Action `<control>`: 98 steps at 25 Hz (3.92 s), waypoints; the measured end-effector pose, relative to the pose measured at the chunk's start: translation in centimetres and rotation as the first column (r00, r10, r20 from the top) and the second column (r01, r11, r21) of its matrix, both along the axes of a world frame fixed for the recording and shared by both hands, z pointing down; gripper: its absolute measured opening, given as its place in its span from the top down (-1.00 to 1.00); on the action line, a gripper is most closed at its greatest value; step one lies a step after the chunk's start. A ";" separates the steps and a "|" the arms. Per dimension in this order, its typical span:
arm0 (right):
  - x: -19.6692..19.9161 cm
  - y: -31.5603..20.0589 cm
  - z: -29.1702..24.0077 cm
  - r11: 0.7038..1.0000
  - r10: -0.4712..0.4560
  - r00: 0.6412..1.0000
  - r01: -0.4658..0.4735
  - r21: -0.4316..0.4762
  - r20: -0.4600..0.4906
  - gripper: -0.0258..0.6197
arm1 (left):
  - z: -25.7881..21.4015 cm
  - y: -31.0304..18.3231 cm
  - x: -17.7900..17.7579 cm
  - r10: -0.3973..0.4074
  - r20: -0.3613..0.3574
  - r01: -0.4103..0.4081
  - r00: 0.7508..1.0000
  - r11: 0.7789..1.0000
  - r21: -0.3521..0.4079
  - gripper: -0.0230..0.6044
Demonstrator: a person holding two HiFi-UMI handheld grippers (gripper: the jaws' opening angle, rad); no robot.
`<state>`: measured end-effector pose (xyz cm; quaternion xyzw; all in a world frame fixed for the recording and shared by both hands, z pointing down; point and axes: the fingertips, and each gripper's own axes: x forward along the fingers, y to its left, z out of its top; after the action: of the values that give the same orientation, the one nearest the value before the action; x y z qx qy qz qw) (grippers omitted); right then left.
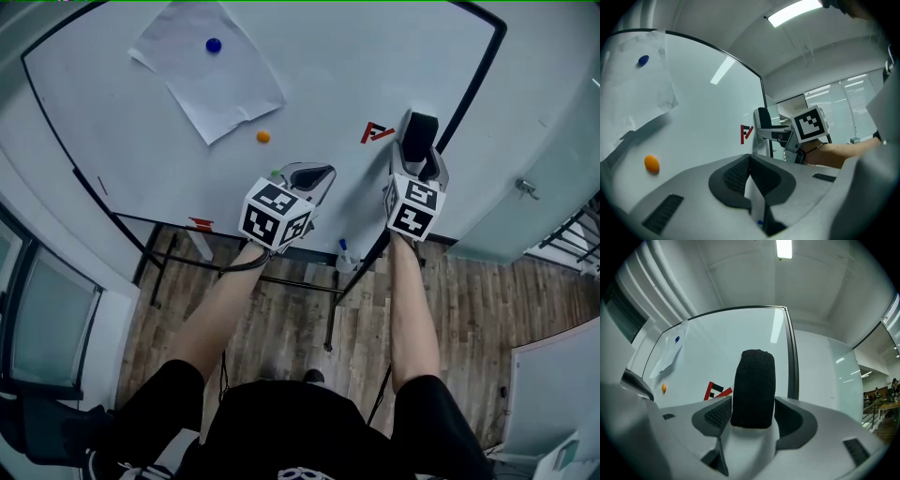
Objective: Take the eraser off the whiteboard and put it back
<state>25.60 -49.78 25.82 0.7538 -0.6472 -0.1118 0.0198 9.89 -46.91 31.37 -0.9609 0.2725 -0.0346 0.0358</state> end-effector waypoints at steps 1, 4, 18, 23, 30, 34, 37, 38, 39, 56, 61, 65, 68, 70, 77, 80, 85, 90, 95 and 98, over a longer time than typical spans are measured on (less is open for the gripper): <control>0.1 -0.2 0.1 1.000 0.003 1.000 -0.003 -0.003 -0.001 0.05 | 0.1 -0.1 0.0 -0.001 -0.001 0.001 1.000 1.000 -0.002 0.86; 0.1 -0.4 0.2 1.000 0.009 1.000 -0.009 0.000 0.000 0.06 | 0.1 -0.4 0.0 -0.004 -0.003 0.004 1.000 1.000 -0.002 0.86; 0.0 0.9 0.6 1.000 -0.001 1.000 0.001 0.013 0.013 0.09 | 0.0 -0.1 -0.2 -0.012 -0.010 0.012 1.000 1.000 0.000 0.86; 0.2 2.3 2.4 1.000 -0.007 0.999 0.007 -0.006 0.039 0.09 | 0.0 0.7 -0.3 -0.020 -0.019 0.020 1.000 1.000 -0.008 0.86; -0.4 4.6 4.6 0.999 -0.039 0.998 0.040 -0.027 0.057 0.09 | 0.5 2.7 -0.1 -0.026 -0.029 0.025 0.999 0.999 -0.019 0.86; -1.0 6.4 5.6 0.998 -0.061 0.996 0.063 -0.025 0.069 0.09 | 1.0 3.8 -0.6 -0.039 -0.033 0.038 0.999 0.999 -0.027 0.86; -1.4 8.0 6.6 0.996 -0.080 0.994 0.082 -0.025 0.081 0.09 | 1.7 4.7 -1.2 -0.051 -0.035 0.049 0.998 0.998 -0.039 0.86; -1.5 8.5 7.0 0.996 -0.086 0.993 0.089 -0.027 0.085 0.09 | 1.9 5.0 -1.3 -0.054 -0.035 0.052 0.998 0.998 -0.044 0.86; -1.6 9.0 7.3 0.995 -0.092 0.992 0.095 -0.030 0.088 0.09 | 2.1 5.3 -1.5 -0.057 -0.035 0.055 0.998 0.997 -0.048 0.86; -3.8 14.9 10.5 0.990 -0.118 0.988 0.125 -0.064 0.097 0.09 | 4.6 8.7 -5.4 -0.101 -0.037 0.097 0.994 0.991 -0.094 0.86; -4.9 16.3 10.4 0.991 -0.113 0.989 0.119 -0.061 0.097 0.09 | 4.8 9.8 -7.0 -0.100 -0.040 0.095 0.994 0.990 -0.101 0.86; -5.6 17.2 10.1 0.993 -0.105 0.990 0.110 -0.050 0.096 0.09 | 4.9 10.2 -8.0 -0.094 -0.033 0.091 0.995 0.992 -0.091 0.86; -6.2 17.8 9.8 0.994 -0.100 0.990 0.105 -0.042 0.095 0.09 | 4.7 10.5 -8.9 -0.096 -0.033 0.092 0.995 0.992 -0.088 0.86; -6.4 18.1 9.7 0.994 -0.096 0.991 0.100 -0.041 0.094 0.10 | 4.6 10.7 -9.3 -0.094 -0.035 0.091 0.995 0.992 -0.085 0.86; -7.4 18.7 9.9 0.995 -0.091 0.991 0.096 -0.042 0.096 0.09 | 4.2 11.2 -10.5 -0.091 -0.043 0.087 0.995 0.993 -0.079 0.86; -7.8 18.7 10.1 0.994 -0.092 0.991 0.096 -0.047 0.093 0.10 | 4.3 11.3 -10.9 -0.090 -0.044 0.086 0.995 0.993 -0.080 0.86; -8.5 18.6 10.0 0.994 -0.096 0.991 0.100 -0.049 0.089 0.10 | 4.2 11.2 -11.7 -0.095 -0.048 0.091 0.994 0.993 -0.078 0.86; -9.2 18.3 9.8 0.993 -0.102 0.991 0.107 -0.047 0.087 0.10 | 4.1 11.0 -12.2 -0.096 -0.050 0.092 0.994 0.993 -0.076 0.86; -9.7 18.2 9.6 0.993 -0.102 0.991 0.106 -0.044 0.085 0.10 | 3.9 10.9 -12.5 -0.093 -0.054 0.089 0.994 0.993 -0.072 0.86; -9.9 18.0 9.6 0.994 -0.101 0.991 0.105 -0.041 0.083 0.13 | 3.8 10.8 -12.7 -0.091 -0.055 0.087 0.994 0.994 -0.069 0.86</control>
<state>15.74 -31.78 35.42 0.7227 -0.6878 -0.0671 0.0049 -2.77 -36.11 35.21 -0.9490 0.3148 -0.0175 -0.0059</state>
